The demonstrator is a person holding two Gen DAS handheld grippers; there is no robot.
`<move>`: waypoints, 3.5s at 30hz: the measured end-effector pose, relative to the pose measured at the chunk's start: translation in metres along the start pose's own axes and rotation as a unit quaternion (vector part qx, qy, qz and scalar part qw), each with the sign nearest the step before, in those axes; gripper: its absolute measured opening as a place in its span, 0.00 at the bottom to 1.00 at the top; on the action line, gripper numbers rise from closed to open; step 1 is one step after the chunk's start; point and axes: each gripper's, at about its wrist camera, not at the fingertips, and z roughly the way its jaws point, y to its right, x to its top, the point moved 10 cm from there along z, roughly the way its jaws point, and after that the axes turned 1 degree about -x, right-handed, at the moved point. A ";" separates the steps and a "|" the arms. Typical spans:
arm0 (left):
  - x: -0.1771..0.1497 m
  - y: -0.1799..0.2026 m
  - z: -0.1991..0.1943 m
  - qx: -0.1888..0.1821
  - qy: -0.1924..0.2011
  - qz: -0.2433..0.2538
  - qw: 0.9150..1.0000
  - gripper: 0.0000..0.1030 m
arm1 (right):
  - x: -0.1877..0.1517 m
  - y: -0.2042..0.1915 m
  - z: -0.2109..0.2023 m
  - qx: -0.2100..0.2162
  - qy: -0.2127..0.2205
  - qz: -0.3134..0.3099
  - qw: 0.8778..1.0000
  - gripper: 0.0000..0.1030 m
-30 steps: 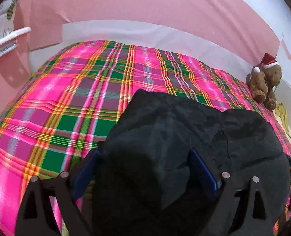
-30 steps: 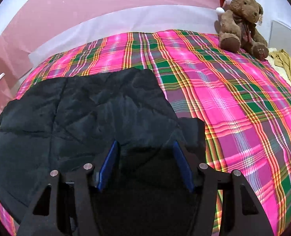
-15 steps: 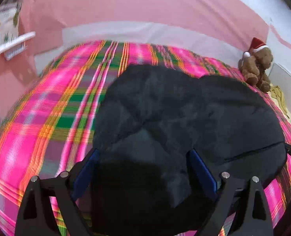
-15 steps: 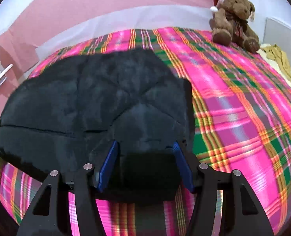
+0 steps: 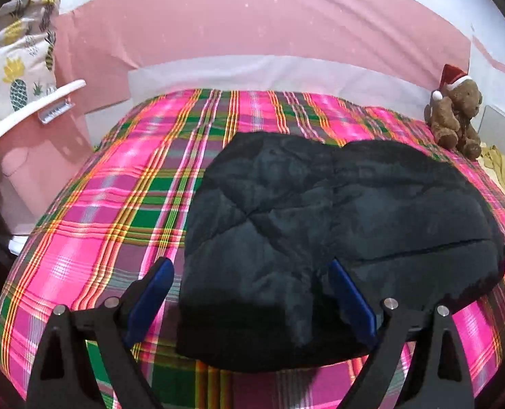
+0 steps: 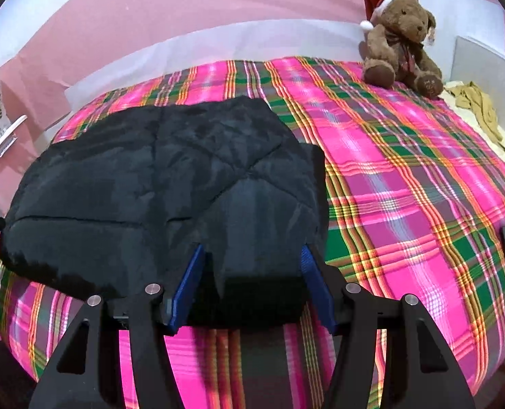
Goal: Fold large clothes
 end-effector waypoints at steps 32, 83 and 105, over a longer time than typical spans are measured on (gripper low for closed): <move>-0.011 0.010 0.012 0.003 -0.022 -0.005 1.000 0.90 | 0.000 0.009 0.013 0.007 -0.011 0.018 1.000 0.57; 0.006 -0.030 0.131 -0.193 -0.128 -0.110 0.967 0.96 | 0.023 0.038 0.113 0.176 -0.101 0.136 0.970 0.81; 0.031 -0.010 0.121 -0.215 -0.106 -0.103 0.965 0.33 | 0.053 0.020 0.110 0.167 -0.077 0.102 0.978 0.26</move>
